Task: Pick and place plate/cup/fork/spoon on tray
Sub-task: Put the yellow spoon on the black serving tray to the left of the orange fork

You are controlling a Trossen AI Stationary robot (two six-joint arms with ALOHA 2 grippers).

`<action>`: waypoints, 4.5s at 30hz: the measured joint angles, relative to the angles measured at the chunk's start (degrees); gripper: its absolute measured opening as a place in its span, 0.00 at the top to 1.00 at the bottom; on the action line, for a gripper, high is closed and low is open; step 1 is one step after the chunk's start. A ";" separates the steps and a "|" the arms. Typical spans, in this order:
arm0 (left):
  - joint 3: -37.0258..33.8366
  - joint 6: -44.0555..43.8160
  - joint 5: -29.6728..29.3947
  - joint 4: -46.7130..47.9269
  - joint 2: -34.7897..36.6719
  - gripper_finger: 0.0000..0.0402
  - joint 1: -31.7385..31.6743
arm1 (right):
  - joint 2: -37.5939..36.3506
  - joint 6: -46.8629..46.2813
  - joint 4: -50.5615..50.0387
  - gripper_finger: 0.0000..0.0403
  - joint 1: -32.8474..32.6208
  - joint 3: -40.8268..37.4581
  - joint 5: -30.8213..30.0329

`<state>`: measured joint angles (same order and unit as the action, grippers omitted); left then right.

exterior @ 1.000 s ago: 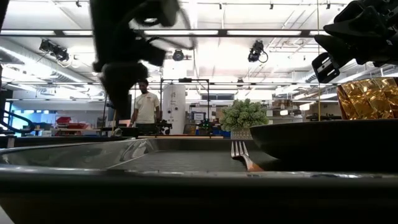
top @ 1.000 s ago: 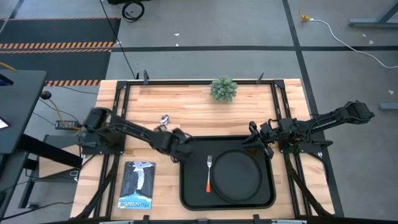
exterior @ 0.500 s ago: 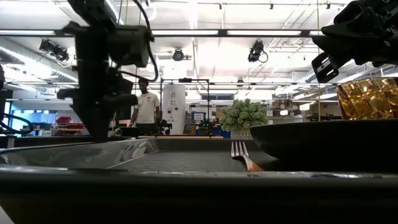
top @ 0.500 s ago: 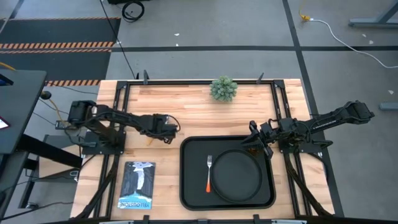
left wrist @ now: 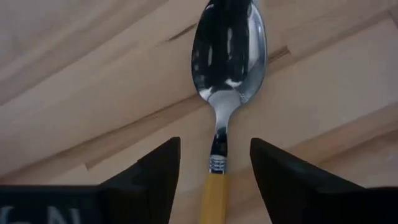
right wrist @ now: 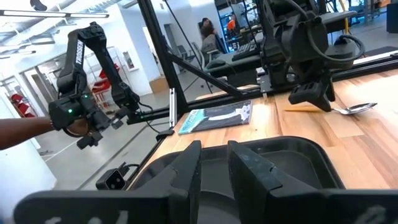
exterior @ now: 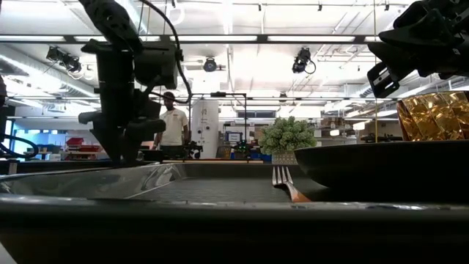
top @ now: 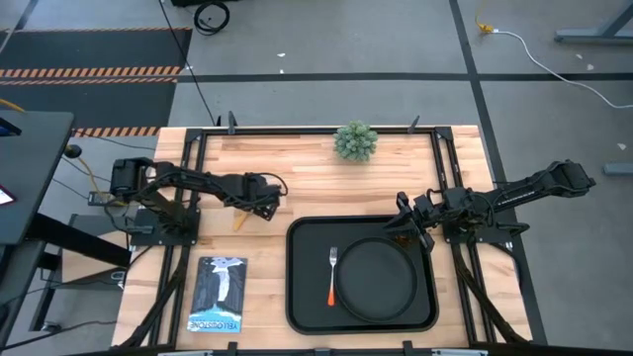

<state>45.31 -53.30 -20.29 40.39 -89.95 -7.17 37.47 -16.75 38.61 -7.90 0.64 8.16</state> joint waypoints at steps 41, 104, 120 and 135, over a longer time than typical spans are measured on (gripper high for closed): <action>7.25 -5.47 8.37 -7.20 3.67 0.87 2.47 | -0.03 0.07 -0.73 0.79 -0.07 -0.02 -0.59; 49.53 -39.32 8.95 1.44 -36.32 0.86 29.08 | 0.00 -0.02 -0.92 0.79 -0.17 -0.02 0.15; 49.56 -46.65 6.82 2.32 -36.46 0.86 29.12 | 0.02 -0.03 -0.83 0.79 -0.22 -0.02 0.49; 49.54 -44.97 5.90 1.29 -36.46 0.67 29.08 | 0.02 -0.04 -0.93 0.79 -0.22 -0.02 0.50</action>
<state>94.86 -98.27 -14.39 41.68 -126.41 21.91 37.50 -16.80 37.68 -8.12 0.62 8.67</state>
